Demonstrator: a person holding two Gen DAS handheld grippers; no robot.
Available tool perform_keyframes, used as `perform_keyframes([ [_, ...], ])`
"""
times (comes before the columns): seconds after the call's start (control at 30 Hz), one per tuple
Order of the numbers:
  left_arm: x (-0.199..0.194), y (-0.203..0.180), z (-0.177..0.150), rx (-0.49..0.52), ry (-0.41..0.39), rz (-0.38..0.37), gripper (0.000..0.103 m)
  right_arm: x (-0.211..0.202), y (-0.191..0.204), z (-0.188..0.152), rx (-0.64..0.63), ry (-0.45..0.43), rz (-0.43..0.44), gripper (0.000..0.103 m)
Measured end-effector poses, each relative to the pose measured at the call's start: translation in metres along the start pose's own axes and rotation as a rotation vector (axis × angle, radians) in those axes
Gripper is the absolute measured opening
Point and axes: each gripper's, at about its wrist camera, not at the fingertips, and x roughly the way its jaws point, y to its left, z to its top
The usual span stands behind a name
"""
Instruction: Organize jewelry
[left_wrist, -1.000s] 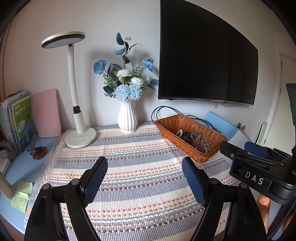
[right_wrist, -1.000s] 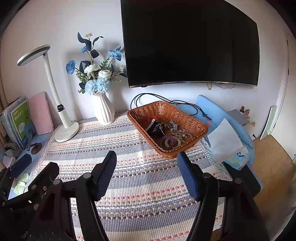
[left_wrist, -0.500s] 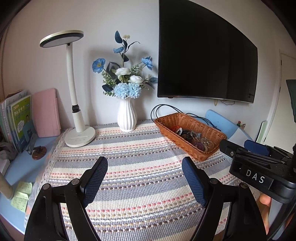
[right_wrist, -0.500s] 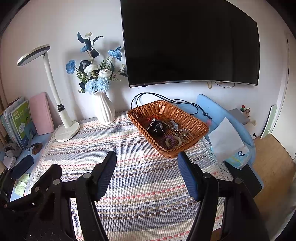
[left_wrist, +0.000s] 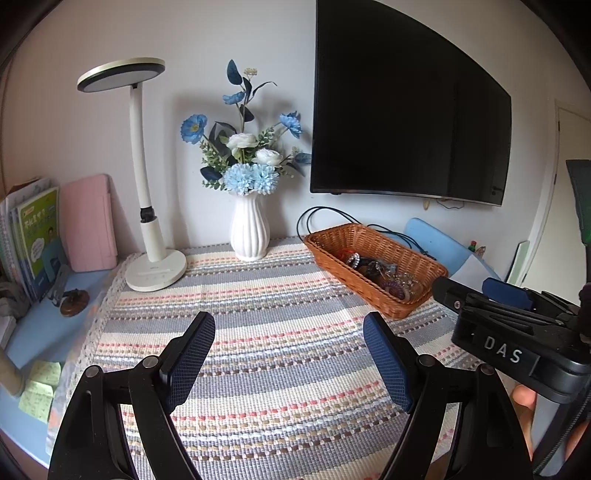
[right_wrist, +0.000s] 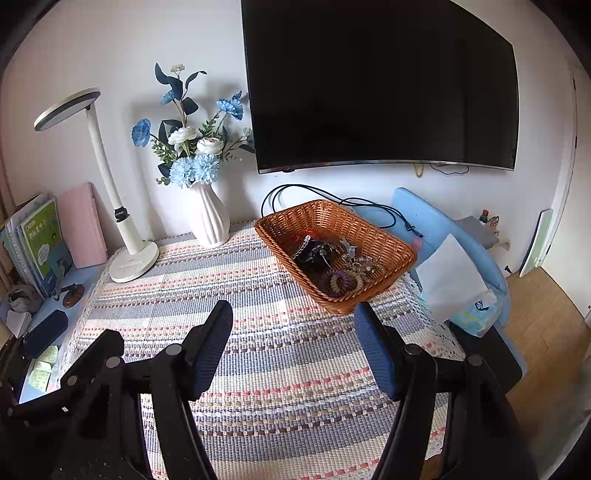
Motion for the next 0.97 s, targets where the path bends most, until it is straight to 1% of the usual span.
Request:
perform_keyframes([
  [0.77, -0.0007, -0.0003, -0.0007, 0.008, -0.007, 0.008, 0.083, 0.0012, 0.0038, -0.0007, -0.008, 0.006, 0.007, 0.071],
  [0.83, -0.0011, -0.0001, -0.0007, 0.008, -0.013, 0.014, 0.083, 0.0022, 0.0041, -0.0008, -0.010, 0.008, 0.007, 0.071],
  [0.97, -0.0069, 0.0009, -0.0011, 0.014, -0.064, 0.058, 0.083, 0.0028, 0.0045, -0.0014, -0.009, 0.009, 0.006, 0.071],
])
